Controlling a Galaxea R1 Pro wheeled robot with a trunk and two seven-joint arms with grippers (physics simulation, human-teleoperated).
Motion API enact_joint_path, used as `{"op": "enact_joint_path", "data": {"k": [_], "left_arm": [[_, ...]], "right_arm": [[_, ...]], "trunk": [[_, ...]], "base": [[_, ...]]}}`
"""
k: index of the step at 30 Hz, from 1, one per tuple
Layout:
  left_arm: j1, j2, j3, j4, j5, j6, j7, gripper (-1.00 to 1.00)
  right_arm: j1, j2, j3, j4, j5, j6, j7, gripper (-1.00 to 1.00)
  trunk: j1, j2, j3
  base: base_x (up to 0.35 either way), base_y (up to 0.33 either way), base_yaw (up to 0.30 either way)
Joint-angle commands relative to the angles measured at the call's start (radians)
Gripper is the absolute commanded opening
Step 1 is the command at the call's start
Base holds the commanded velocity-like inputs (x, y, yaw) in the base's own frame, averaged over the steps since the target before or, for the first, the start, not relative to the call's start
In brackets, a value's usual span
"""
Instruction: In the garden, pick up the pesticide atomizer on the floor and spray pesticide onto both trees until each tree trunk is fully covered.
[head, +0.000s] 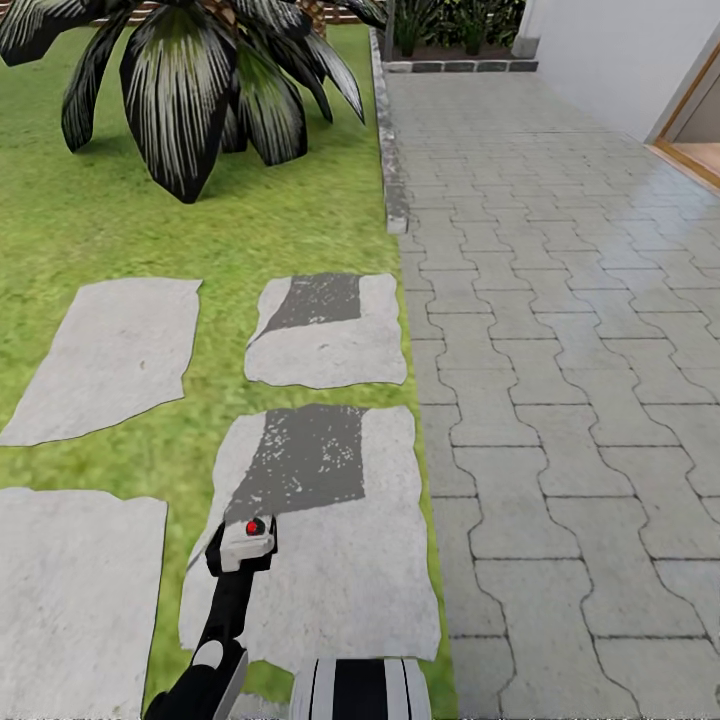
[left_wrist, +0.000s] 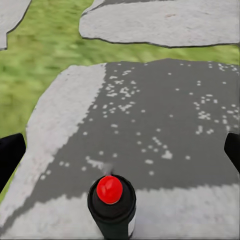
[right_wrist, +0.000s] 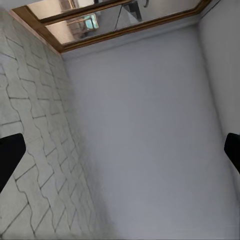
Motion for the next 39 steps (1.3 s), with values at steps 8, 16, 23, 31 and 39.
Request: {"op": "enact_joint_path", "data": {"k": [8, 16, 23, 31, 39], "left_arm": [[0.0, -0.001, 0.003, -0.001, -0.01, -0.003, 0.006, 1.0], [0.0, -0.001, 0.003, -0.001, -0.009, -0.003, 0.006, 1.0], [0.0, -0.001, 0.003, -0.002, -0.009, -0.003, 0.006, 1.0], [0.0, -0.001, 0.003, -0.004, -0.008, -0.003, 0.006, 1.0], [0.0, -0.001, 0.003, -0.005, -0.008, -0.003, 0.006, 1.0]], "right_arm": [[-0.001, 0.0, 0.003, 0.002, -0.007, -0.004, 0.0, 1.0], [-0.001, 0.0, 0.002, 0.002, -0.006, -0.004, 0.0, 1.0], [-0.001, 0.0, 0.002, 0.001, -0.006, -0.004, 0.0, 1.0], [-0.001, 0.0, 0.002, 0.001, -0.006, -0.004, 0.0, 1.0], [-0.001, 0.0, 0.002, 0.002, -0.006, -0.004, 0.0, 1.0]], "trunk": [[0.002, -0.001, -0.02], [0.004, -0.002, -0.035], [0.006, -0.004, -0.055], [0.008, -0.005, -0.074], [0.011, -0.006, -0.101]], "base": [[0.0, 0.0, 0.0], [0.0, 0.0, 0.0], [0.0, 0.0, 0.0], [0.0, 0.0, 0.0], [0.0, 0.0, 0.0]]}}
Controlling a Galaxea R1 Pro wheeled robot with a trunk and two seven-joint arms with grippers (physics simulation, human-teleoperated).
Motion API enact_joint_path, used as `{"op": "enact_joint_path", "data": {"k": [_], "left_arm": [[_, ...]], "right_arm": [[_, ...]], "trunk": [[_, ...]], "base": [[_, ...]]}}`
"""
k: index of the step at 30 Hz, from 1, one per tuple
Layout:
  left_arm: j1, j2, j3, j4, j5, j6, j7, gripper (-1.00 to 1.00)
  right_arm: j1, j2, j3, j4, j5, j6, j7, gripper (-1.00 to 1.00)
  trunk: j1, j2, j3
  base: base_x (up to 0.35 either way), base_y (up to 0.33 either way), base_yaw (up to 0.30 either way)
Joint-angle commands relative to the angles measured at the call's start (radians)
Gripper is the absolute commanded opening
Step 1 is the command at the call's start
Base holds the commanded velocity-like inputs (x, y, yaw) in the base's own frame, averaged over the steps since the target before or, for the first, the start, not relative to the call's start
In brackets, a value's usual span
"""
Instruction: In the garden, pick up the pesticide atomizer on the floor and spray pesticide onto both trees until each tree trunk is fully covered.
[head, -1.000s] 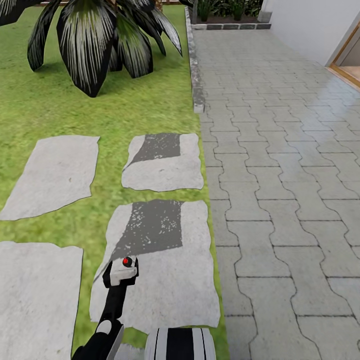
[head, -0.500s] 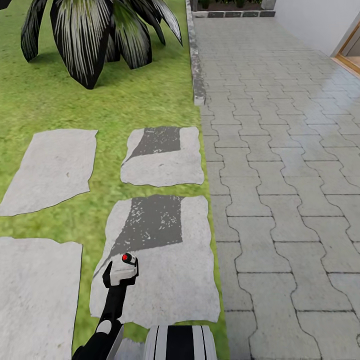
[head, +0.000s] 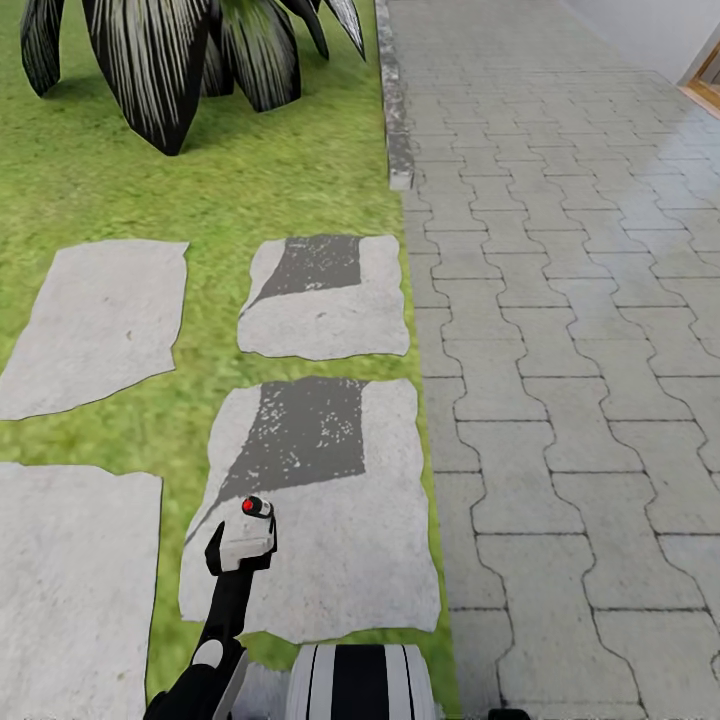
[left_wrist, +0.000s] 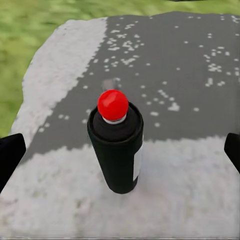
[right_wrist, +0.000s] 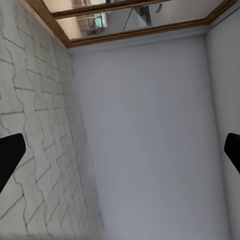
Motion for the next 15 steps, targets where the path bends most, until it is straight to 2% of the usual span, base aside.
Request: {"op": "enact_joint_path", "data": {"k": [1, 15], "left_arm": [[0.0, -0.001, 0.003, 0.001, -0.011, -0.003, 0.005, 1.0], [0.0, -0.001, 0.004, 0.0, -0.01, -0.003, 0.006, 1.0]], "right_arm": [[-0.001, 0.0, 0.004, 0.001, -0.006, -0.004, 0.0, 1.0], [-0.001, 0.0, 0.004, 0.001, -0.007, -0.004, 0.0, 1.0]], "trunk": [[0.0, 0.0, -0.001], [0.004, -0.002, -0.035]], "base": [[0.0, 0.0, 0.0], [0.0, 0.0, 0.0]]}}
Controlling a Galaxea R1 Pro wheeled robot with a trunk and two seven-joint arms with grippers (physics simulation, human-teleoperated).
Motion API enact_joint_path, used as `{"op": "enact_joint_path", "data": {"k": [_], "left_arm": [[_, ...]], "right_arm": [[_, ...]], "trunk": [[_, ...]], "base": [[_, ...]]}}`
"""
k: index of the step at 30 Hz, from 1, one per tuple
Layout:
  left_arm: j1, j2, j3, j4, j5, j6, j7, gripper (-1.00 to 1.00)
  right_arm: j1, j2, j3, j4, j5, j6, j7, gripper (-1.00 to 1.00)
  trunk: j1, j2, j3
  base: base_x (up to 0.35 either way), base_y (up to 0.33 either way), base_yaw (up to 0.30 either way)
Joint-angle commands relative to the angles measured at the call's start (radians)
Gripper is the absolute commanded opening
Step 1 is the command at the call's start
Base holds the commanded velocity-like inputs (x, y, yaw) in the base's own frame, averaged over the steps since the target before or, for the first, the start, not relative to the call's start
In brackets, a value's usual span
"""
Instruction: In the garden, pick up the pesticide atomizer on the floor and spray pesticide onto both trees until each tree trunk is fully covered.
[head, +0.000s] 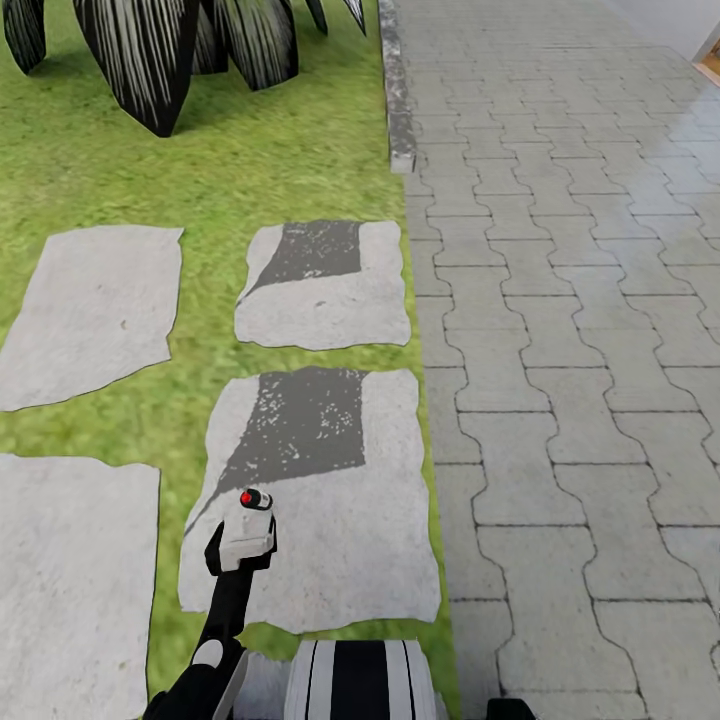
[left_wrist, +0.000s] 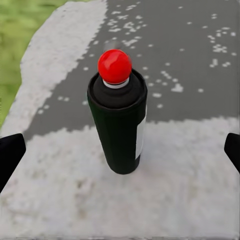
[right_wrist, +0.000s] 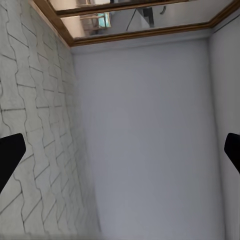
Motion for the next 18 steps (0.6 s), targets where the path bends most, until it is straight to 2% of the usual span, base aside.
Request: {"op": "enact_joint_path", "data": {"k": [1, 9, 18], "left_arm": [[0.0, -0.001, 0.003, 0.001, -0.011, -0.002, 0.005, 1.0], [0.0, -0.001, 0.004, 0.001, -0.01, -0.003, 0.006, 1.0], [0.0, -0.005, 0.004, 0.001, -0.01, -0.002, 0.006, 1.0]], "right_arm": [[-0.001, 0.0, 0.004, 0.001, -0.006, -0.004, 0.0, 1.0], [-0.001, 0.0, 0.004, 0.002, -0.006, -0.004, 0.0, 1.0], [-0.001, 0.0, 0.003, 0.002, -0.007, -0.004, 0.0, 1.0]], "trunk": [[0.0, 0.0, -0.001], [0.0, 0.0, -0.001], [0.0, 0.0, -0.001]], "base": [[0.0, 0.0, 0.0], [0.0, 0.0, 0.0], [0.059, 0.0, 0.0]]}}
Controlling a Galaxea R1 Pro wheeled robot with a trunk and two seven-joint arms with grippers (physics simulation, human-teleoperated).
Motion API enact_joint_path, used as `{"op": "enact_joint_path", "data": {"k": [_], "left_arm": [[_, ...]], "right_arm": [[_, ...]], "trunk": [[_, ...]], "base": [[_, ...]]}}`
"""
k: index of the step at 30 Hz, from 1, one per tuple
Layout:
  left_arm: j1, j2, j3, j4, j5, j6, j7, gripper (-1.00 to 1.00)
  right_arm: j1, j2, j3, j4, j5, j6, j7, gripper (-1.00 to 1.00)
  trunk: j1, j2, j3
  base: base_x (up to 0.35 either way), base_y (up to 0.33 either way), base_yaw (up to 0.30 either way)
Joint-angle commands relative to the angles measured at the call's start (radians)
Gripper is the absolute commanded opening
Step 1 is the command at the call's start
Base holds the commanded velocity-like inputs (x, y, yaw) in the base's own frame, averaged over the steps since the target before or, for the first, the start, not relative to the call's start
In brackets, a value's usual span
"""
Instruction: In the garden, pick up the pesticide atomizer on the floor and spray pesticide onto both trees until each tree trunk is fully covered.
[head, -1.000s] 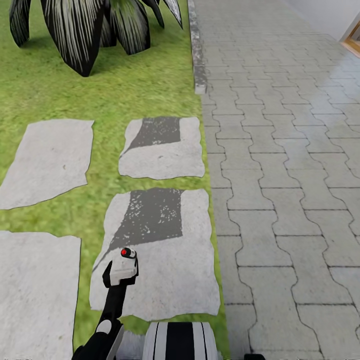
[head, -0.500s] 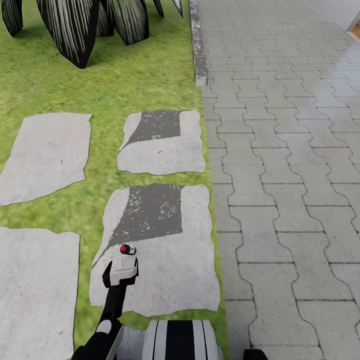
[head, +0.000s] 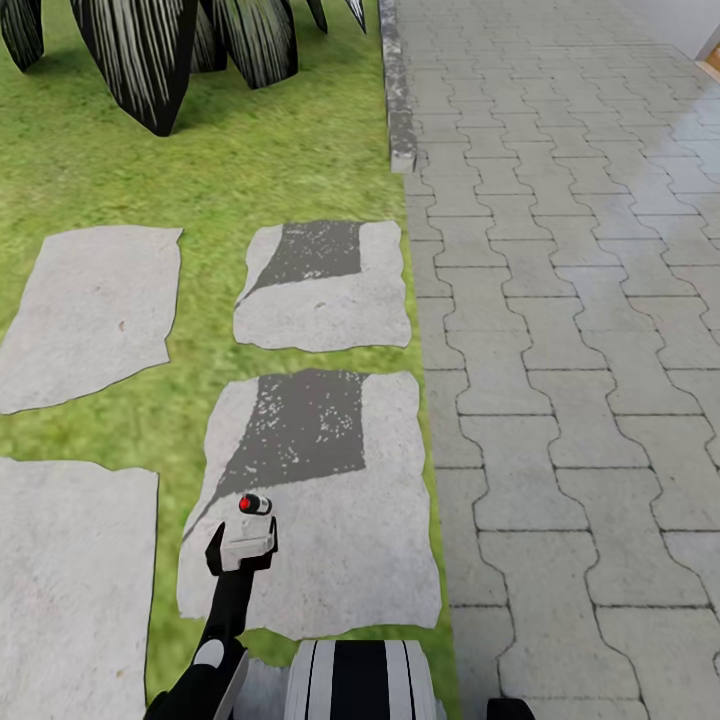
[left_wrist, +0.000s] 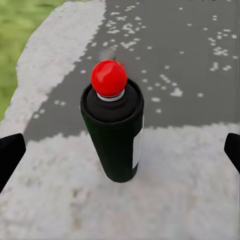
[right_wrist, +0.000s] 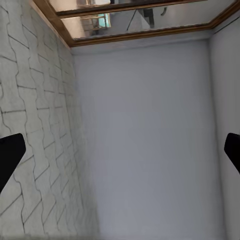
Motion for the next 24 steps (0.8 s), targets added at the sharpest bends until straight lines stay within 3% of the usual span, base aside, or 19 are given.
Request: {"op": "enact_joint_path", "data": {"k": [1, 24], "left_arm": [[0.0, -0.001, 0.004, 0.001, -0.011, -0.003, 0.005, 1.0], [0.0, -0.002, 0.004, 0.004, -0.011, -0.003, 0.005, 1.0]], "right_arm": [[-0.001, 0.0, 0.004, 0.001, -0.006, -0.004, 0.0, 1.0], [-0.001, 0.0, 0.004, 0.001, -0.006, -0.004, 0.0, 1.0]], "trunk": [[0.0, 0.0, 0.0], [0.001, -0.001, -0.008]], "base": [[0.012, 0.0, 0.0], [0.039, 0.014, 0.0]]}}
